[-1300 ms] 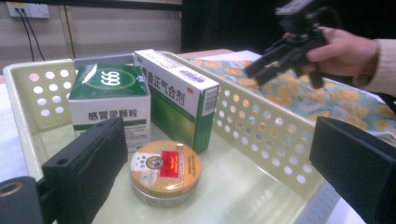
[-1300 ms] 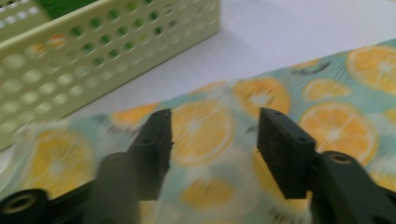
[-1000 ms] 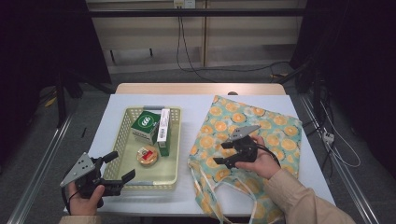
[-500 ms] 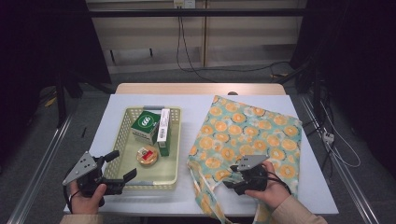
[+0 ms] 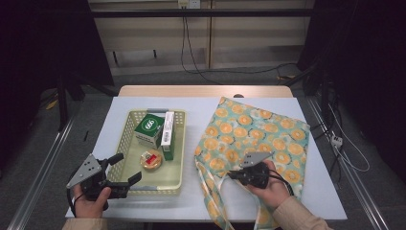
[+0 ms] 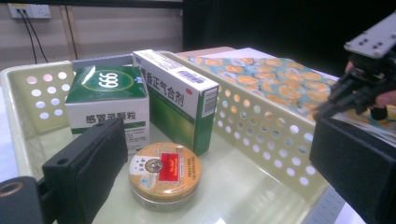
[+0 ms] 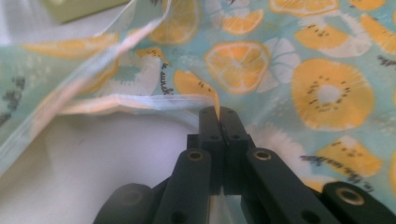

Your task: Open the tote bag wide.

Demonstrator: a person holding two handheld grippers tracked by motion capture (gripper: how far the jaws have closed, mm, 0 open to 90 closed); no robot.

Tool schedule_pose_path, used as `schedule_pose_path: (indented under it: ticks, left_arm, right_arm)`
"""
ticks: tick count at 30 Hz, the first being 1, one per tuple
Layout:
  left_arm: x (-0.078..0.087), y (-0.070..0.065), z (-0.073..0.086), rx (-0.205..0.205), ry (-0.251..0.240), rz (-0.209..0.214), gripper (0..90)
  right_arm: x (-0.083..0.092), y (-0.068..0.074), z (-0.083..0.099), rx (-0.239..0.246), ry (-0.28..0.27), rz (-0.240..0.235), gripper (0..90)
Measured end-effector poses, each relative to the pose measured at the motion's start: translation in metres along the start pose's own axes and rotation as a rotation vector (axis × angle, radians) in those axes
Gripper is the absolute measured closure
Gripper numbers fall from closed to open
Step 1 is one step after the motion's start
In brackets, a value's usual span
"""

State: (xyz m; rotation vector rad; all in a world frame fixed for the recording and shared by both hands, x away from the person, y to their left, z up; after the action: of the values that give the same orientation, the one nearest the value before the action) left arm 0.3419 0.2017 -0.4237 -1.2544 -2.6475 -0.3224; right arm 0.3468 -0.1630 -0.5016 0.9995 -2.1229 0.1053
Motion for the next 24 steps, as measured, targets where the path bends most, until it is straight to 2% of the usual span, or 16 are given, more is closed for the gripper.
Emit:
schedule_pose_path:
  ticks: [2,3,5,6,7,9,10,12,16,20,22,23,24]
  left_arm:
    - [0.001,0.0,0.0,-0.002,-0.002,0.0,4.2]
    - [0.001,0.0,0.0,-0.001,-0.003,-0.001,4.2]
    - [0.001,0.0,-0.001,0.002,-0.006,0.0,4.2]
    - [0.001,0.0,-0.001,-0.002,-0.005,0.001,4.2]
    - [0.001,-0.001,-0.001,-0.004,-0.002,0.004,4.2]
    - [0.0,-0.002,-0.001,-0.004,-0.001,0.006,4.2]
    - [0.0,-0.003,-0.001,-0.005,-0.003,0.008,4.2]
    - [-0.001,-0.003,-0.001,-0.008,-0.002,0.012,4.2]
    - [-0.001,-0.004,-0.001,-0.008,-0.002,0.015,4.2]
    - [0.001,-0.003,0.0,-0.003,-0.005,0.014,4.2]
    - [0.001,-0.002,0.0,-0.001,-0.004,0.012,4.2]
    - [0.001,-0.002,0.0,-0.004,-0.002,0.012,4.2]
    - [0.001,-0.002,0.0,-0.006,-0.003,0.012,4.2]
  right_arm:
    - [-0.002,-0.006,-0.01,-0.02,-0.014,-0.002,90.0]
    - [-0.006,-0.014,-0.02,-0.035,-0.022,0.013,90.0]
    - [-0.008,-0.018,-0.025,-0.038,-0.024,0.024,90.0]
    - [-0.013,-0.027,-0.036,-0.04,-0.035,0.05,90.0]
    - [-0.013,-0.027,-0.036,-0.04,-0.035,0.05,90.0]
    - [-0.022,-0.039,-0.051,-0.046,-0.04,0.06,90.0]
    - [-0.022,-0.039,-0.051,-0.046,-0.04,0.06,90.0]
    - [-0.03,-0.051,-0.062,-0.055,-0.039,0.093,90.0]
    - [-0.037,-0.058,-0.068,-0.073,-0.036,0.078,90.0]
    - [-0.042,-0.072,-0.067,-0.021,0.009,0.134,90.0]
    - [-0.04,-0.084,-0.067,-0.051,0.007,0.136,90.0]
    - [-0.036,-0.092,-0.07,-0.074,-0.017,0.159,90.0]
    - [-0.035,-0.094,-0.071,-0.077,-0.019,0.167,90.0]
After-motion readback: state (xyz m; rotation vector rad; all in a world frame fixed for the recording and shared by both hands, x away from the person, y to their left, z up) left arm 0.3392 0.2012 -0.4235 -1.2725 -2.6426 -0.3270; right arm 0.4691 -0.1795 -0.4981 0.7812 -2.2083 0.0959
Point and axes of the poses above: each handheld gripper's, and its own axes: x roughly backward along the jaws, z roughly out of its underside, y roughly to its left, the point moved 7 cm from there along -x, roughly forward along the jaws, and after that the axes turned 14 degrees about -x, right-handed, at the moved point
